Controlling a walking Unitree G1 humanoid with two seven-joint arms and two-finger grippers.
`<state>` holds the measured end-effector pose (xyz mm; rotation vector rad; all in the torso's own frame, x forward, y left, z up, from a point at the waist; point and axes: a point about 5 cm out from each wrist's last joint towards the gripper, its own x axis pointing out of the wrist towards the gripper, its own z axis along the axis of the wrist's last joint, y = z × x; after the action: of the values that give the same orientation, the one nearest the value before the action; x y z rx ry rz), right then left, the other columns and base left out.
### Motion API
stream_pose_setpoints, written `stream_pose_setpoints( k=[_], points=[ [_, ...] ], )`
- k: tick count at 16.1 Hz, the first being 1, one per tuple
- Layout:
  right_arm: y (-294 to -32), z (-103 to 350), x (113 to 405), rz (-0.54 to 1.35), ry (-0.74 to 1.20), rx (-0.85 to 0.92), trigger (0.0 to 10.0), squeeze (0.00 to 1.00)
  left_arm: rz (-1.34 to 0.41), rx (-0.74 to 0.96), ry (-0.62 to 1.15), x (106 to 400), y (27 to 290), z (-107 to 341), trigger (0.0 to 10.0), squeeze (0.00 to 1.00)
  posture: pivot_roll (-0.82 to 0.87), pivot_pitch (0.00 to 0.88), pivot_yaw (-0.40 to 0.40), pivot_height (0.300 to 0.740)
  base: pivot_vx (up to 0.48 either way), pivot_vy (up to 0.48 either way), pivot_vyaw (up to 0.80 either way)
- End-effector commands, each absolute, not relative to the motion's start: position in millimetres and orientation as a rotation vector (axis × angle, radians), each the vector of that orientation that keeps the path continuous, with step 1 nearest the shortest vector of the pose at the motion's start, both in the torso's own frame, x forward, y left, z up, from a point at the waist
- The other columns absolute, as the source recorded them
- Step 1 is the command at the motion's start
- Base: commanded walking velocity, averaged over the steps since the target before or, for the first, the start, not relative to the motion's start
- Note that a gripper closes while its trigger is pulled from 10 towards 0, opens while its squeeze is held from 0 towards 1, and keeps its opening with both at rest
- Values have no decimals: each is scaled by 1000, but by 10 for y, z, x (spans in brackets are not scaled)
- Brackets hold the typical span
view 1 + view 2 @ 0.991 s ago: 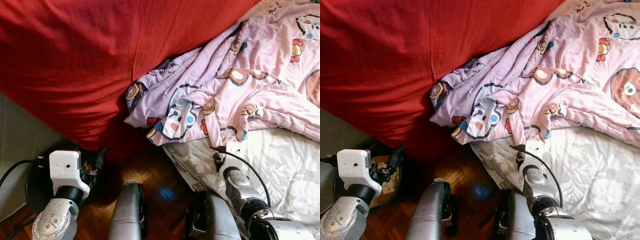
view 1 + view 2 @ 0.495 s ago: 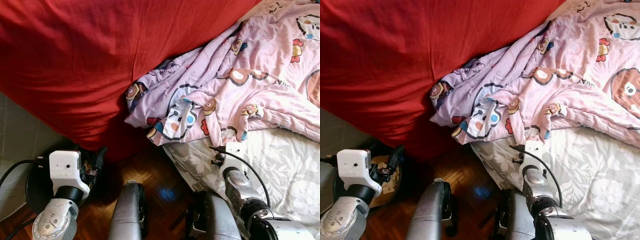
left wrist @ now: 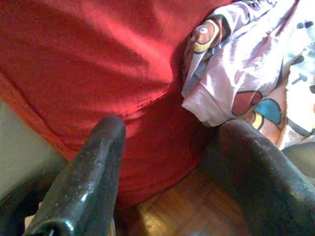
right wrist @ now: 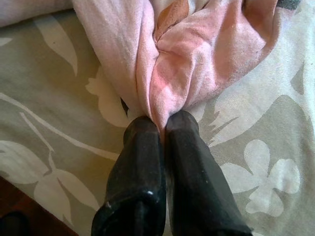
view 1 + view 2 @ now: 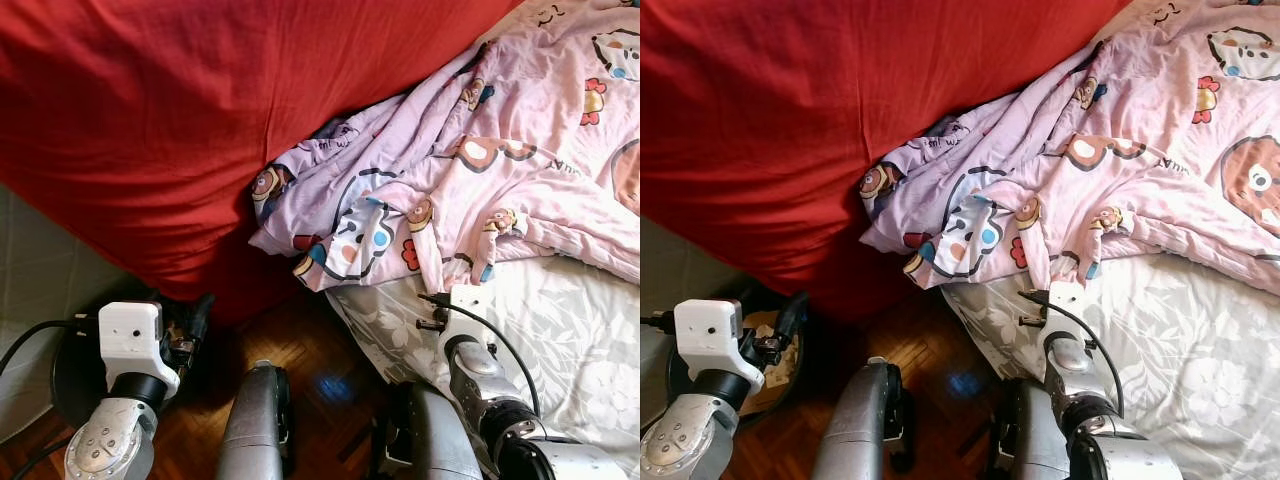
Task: Clean up the room
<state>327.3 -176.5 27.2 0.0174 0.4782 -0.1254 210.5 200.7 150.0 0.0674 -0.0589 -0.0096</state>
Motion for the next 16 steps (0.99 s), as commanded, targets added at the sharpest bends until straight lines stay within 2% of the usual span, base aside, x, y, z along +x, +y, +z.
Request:
stream_pose_setpoints(
  k=[1,8,9,10,11,13,15,16],
  points=[
    [-1726,82,3119,-114,558,25,0,0,1,72,-23,2055,2020,1439,10000,0,272,415,40,644,0,0,0],
    [-1688,95,3129,-93,538,33,0,0,11,66,-20,2114,2036,1382,10000,0,259,389,37,644,0,0,0],
    [-1675,96,3123,-70,518,45,4706,0,21,65,-16,2126,2053,1347,10000,0,249,376,34,644,0,0,0],
    [-1670,100,3121,-57,505,48,4706,0,30,70,-15,2149,2067,1326,10000,0,235,351,30,644,0,0,0],
    [-1670,112,3122,-37,480,63,10000,0,46,72,-17,2193,2090,1300,10000,0,230,339,29,644,0,0,0],
    [-1780,165,3108,-25,389,86,10000,0,90,80,-32,2299,2200,1254,10000,0,192,241,14,644,0,0,0],
    [-1865,196,3091,-36,342,86,10000,0,111,81,-36,2370,2256,1201,10000,0,173,171,6,644,0,0,0],
    [-1888,204,3083,-39,329,86,10000,0,116,84,-38,2369,2266,1198,10000,0,171,163,5,644,0,0,0]
  ],
)
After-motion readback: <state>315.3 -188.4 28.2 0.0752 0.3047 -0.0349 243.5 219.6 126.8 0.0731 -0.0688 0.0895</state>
